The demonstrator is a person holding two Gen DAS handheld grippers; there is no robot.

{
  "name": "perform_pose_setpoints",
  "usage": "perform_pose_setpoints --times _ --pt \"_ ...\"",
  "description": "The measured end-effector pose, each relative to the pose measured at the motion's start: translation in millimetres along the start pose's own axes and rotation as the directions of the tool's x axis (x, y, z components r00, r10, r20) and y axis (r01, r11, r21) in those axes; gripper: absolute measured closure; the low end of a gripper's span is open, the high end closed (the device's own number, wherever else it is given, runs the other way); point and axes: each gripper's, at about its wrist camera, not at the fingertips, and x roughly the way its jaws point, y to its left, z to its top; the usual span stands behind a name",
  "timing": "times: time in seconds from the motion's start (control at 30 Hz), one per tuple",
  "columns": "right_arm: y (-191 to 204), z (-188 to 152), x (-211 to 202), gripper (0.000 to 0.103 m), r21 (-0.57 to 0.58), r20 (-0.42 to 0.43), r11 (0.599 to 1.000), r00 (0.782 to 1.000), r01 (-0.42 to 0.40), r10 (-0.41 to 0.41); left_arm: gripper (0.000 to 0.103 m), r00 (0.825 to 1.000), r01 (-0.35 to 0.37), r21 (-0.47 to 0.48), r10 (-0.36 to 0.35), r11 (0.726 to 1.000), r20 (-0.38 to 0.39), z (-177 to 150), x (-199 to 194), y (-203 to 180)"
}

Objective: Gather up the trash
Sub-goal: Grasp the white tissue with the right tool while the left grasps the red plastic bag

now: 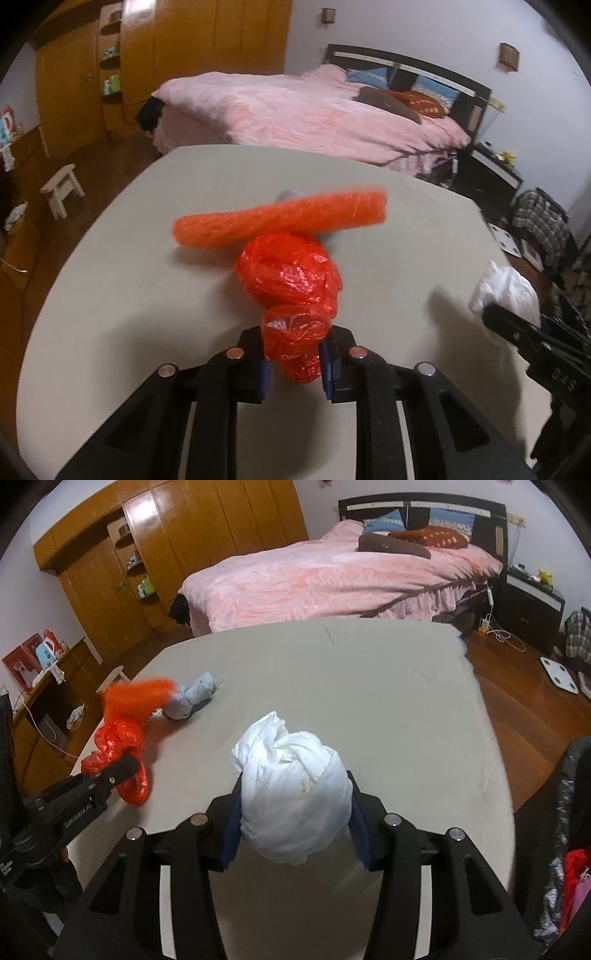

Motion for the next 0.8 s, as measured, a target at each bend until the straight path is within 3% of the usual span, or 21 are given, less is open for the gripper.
perform_pose_setpoints --times 0.43,0.8 --pt "-18 -8 -55 0.056 0.012 0.061 1.000 0.998 0.009 -0.010 0.083 0.997 0.057 0.085 -0.062 0.995 0.055 -18 -52 -44" --pt "-24 -19 -105 0.055 0.010 0.112 1.000 0.994 0.017 -0.018 0.083 0.995 0.047 0.079 -0.054 0.996 0.086 -23 -83 -59"
